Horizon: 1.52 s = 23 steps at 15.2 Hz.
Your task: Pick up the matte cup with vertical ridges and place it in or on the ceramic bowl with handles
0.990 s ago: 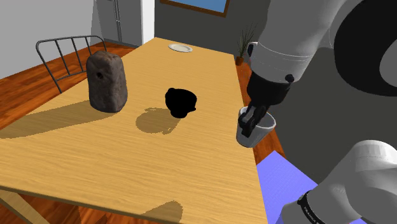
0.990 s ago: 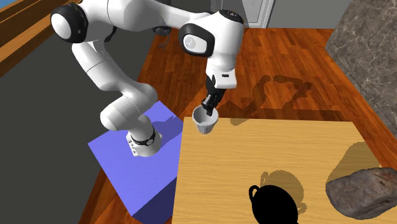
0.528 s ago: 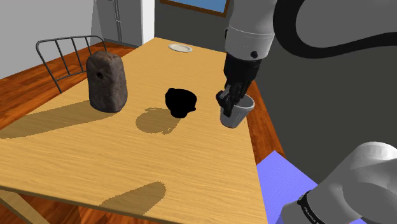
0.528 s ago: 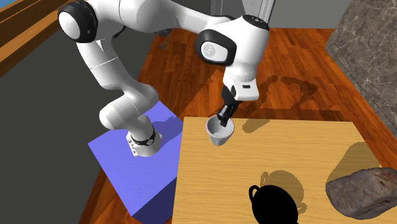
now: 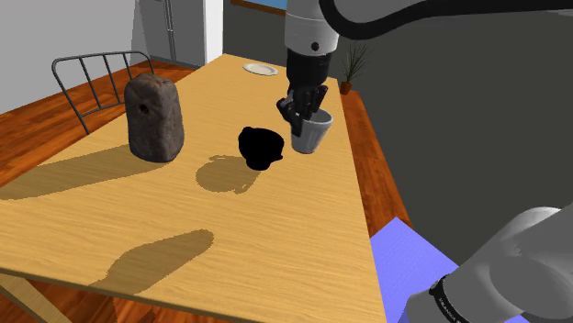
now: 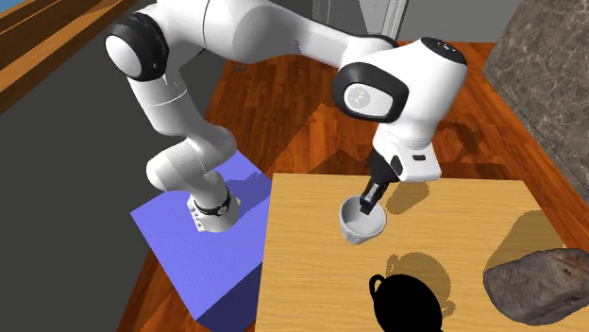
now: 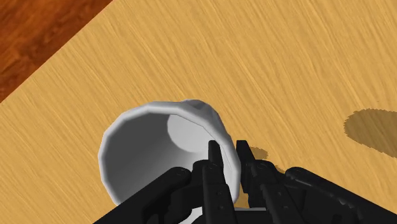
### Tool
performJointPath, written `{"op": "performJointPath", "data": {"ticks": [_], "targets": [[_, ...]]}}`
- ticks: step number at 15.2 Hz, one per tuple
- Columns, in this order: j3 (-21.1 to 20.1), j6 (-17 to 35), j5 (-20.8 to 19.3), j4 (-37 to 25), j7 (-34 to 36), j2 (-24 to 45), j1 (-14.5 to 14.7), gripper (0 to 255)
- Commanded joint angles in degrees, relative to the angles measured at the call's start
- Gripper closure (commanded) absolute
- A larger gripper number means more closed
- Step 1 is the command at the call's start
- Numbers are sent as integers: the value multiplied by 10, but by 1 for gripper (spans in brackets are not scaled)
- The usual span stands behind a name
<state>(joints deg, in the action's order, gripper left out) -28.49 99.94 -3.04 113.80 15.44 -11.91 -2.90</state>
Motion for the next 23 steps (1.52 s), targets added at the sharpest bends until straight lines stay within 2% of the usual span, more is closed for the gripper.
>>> {"op": "performJointPath", "data": {"ticks": [1,7,13,23], "targets": [[-3,-6,-24,-51,3,51,-9,255],[-5,-45,-94,-216,12,197,-9,255],[7,-118,-162,-432,5,354,28,255],[9,-36,-159,-337,18,343,14,255]]}}
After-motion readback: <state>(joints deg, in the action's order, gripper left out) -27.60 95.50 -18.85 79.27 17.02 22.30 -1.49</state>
